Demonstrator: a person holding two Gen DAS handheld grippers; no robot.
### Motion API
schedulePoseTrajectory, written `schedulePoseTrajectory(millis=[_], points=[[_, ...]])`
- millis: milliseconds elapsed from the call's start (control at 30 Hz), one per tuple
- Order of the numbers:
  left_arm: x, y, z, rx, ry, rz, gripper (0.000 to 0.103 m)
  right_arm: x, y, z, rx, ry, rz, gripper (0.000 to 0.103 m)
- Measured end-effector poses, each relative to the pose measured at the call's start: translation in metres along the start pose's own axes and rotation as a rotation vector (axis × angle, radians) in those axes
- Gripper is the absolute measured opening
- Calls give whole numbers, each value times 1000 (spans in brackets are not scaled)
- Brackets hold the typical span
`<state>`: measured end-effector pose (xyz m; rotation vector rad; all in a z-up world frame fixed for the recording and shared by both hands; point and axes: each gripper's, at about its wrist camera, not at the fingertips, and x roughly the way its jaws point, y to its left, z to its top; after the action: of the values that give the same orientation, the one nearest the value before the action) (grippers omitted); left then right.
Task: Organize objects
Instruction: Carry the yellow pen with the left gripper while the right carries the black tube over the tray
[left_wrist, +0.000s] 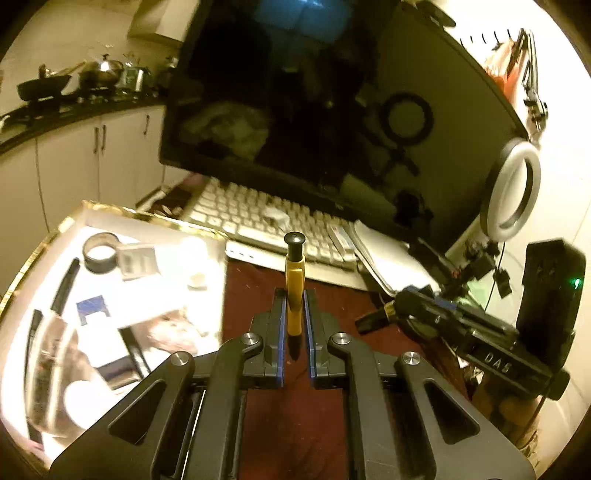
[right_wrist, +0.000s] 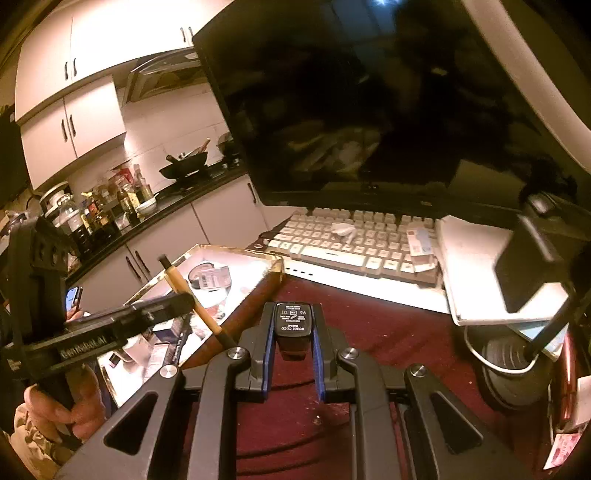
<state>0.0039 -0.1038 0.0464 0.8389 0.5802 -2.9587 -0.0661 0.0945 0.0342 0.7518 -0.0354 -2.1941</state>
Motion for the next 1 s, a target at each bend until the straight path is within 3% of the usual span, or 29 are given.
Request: schedulePoseTrajectory(millis=[500, 667, 833, 1000], points=[[-78, 59, 25, -91, -175, 194, 8, 10, 42, 13, -72, 0, 95, 16], [-95, 81, 16, -110, -186, 304, 8, 18, 58, 17, -101, 9, 128, 16], [-101, 108, 9, -128, -142, 437, 9, 32, 73, 22, -129, 31, 154, 16], [-98, 123, 7, -139, -142, 491, 9, 48, 87, 25, -153, 47, 172, 16]])
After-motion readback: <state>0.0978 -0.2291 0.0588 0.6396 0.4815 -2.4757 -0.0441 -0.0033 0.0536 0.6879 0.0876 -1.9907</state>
